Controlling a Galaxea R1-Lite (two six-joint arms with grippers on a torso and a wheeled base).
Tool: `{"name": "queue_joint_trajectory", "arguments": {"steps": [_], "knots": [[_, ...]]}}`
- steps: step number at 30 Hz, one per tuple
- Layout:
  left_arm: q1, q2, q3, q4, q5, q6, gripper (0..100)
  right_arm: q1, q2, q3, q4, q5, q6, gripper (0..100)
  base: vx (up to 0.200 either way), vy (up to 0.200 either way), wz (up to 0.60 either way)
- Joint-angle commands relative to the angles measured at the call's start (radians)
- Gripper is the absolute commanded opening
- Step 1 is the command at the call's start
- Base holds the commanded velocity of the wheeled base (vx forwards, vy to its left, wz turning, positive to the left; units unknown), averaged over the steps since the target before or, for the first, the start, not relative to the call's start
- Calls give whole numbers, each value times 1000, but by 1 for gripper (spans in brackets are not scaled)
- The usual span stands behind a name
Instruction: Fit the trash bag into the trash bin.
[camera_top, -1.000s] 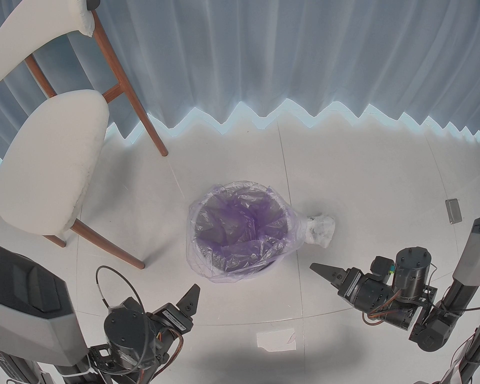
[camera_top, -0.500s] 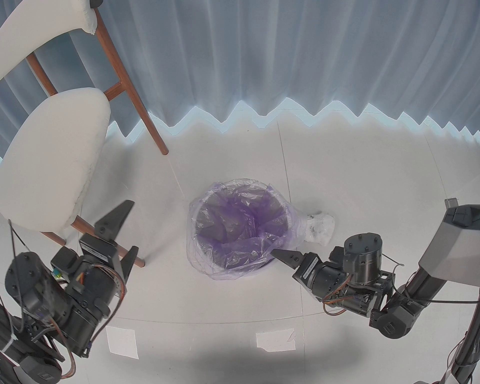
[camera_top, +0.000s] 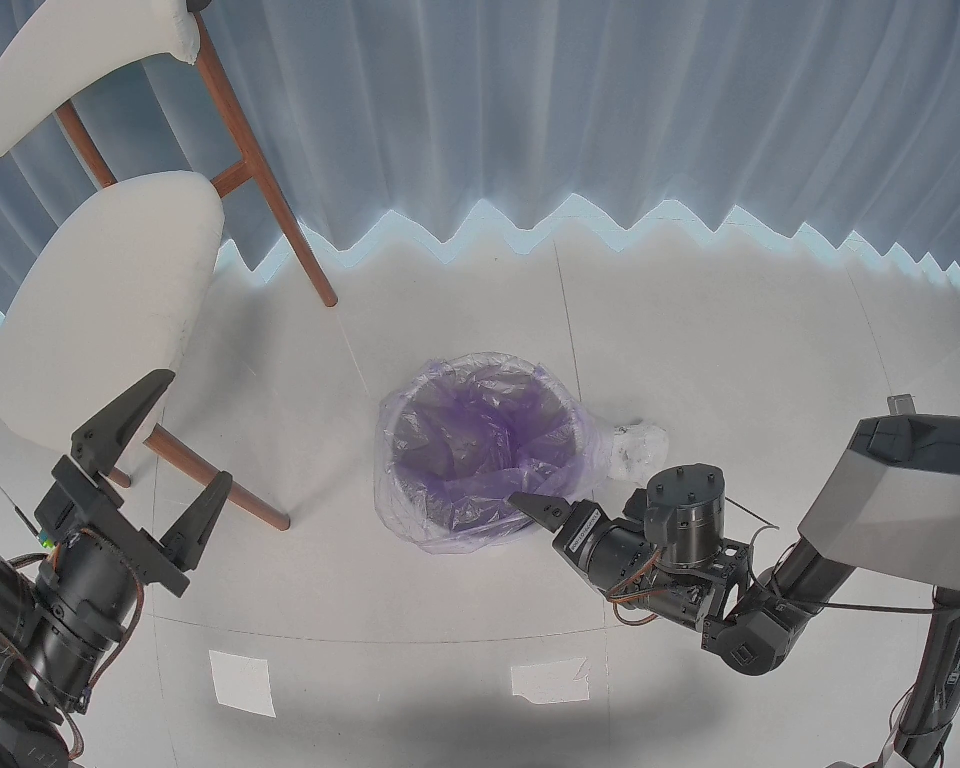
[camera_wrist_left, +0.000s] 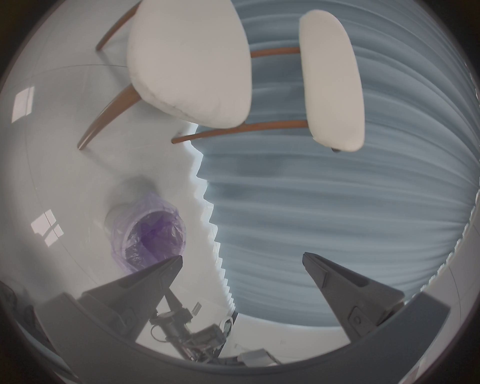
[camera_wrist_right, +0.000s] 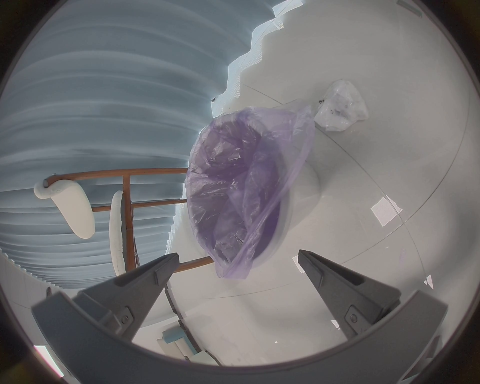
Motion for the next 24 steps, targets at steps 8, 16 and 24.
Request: {"name": "queue_joint_trajectory", "arguments": {"steps": [8,16,24], "knots": [[16,-133,44,2,-54,53,100,-2,42,-70,1,-1,0,100,0,0,0],[21,-159,44,63,-78,53,100,-5,71,-120,1,-4,0,100,0,0,0],[25,-165,44,65,-68,53,100,-13,111,-165,-2,-12,1,0,0,0,0]]}}
